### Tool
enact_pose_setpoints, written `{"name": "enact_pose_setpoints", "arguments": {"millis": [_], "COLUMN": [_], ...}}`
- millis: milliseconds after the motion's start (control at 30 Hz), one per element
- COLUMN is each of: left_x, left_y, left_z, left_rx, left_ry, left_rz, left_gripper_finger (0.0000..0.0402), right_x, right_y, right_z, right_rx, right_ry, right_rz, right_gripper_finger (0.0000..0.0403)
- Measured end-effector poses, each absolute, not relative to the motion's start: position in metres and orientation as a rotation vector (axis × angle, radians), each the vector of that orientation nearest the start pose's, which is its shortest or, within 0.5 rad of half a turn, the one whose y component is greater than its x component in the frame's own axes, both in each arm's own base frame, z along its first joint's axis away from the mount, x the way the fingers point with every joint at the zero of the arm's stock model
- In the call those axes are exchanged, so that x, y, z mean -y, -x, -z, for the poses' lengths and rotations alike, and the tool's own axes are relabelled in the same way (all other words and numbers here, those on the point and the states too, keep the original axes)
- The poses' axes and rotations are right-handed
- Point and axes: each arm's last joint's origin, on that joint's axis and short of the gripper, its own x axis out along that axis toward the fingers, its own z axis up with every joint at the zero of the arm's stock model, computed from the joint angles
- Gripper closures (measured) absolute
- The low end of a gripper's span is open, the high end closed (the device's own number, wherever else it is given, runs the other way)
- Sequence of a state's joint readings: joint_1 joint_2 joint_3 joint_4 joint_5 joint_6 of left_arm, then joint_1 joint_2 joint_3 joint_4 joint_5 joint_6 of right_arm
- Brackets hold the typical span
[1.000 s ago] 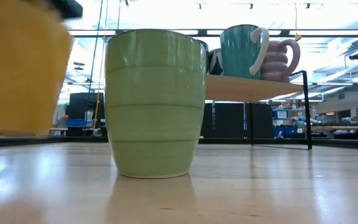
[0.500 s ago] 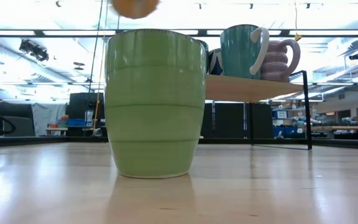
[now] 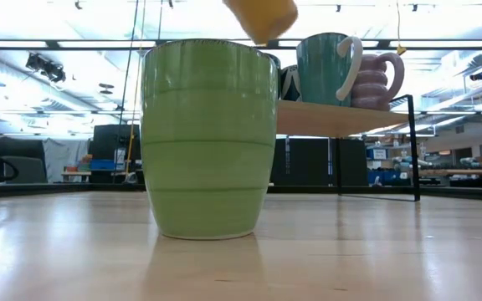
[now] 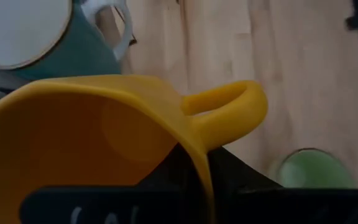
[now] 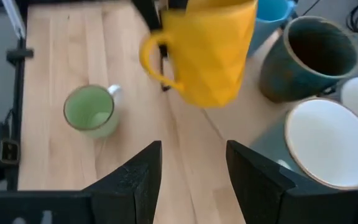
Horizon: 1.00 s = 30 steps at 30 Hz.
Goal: Place coffee mugs
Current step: Put the yellow mug on the shelf
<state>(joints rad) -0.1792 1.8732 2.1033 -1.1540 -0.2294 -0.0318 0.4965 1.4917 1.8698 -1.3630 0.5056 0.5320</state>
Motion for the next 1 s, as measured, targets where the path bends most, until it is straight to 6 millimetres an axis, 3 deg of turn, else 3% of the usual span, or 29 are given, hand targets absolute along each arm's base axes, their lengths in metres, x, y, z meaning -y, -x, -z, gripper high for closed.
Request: {"name": "enact_pose_setpoints", "arguments": {"millis": [167, 333, 600, 1000], "left_x": [0.046, 0.033, 0.020, 0.018], "left_y": [-0.395, -0.403, -0.404, -0.406], "left_z": [-0.369, -0.359, -0.345, -0.337], "left_rx": [-0.988, -1.030, -1.142, -1.178], "left_ry": [-0.240, -0.311, -0.319, -0.326], "left_rz": [-0.041, -0.025, 0.013, 0.033], "left_gripper_finger": [0.0368, 0.0368, 0.0368, 0.0367], "right_x": [-0.102, -0.096, -0.095, -0.096], "right_y": [-0.220, -0.211, -0.211, -0.213], "right_z": [-0.445, -0.452, -0.453, -0.455], "right_rx": [-0.759, -0.707, -0.682, -0.658], "right_ry": [-0.077, -0.120, -0.121, -0.127], "right_rz": [0.283, 0.327, 0.352, 0.349], "right_gripper_finger": [0.0218, 0.0218, 0.0218, 0.0218]}}
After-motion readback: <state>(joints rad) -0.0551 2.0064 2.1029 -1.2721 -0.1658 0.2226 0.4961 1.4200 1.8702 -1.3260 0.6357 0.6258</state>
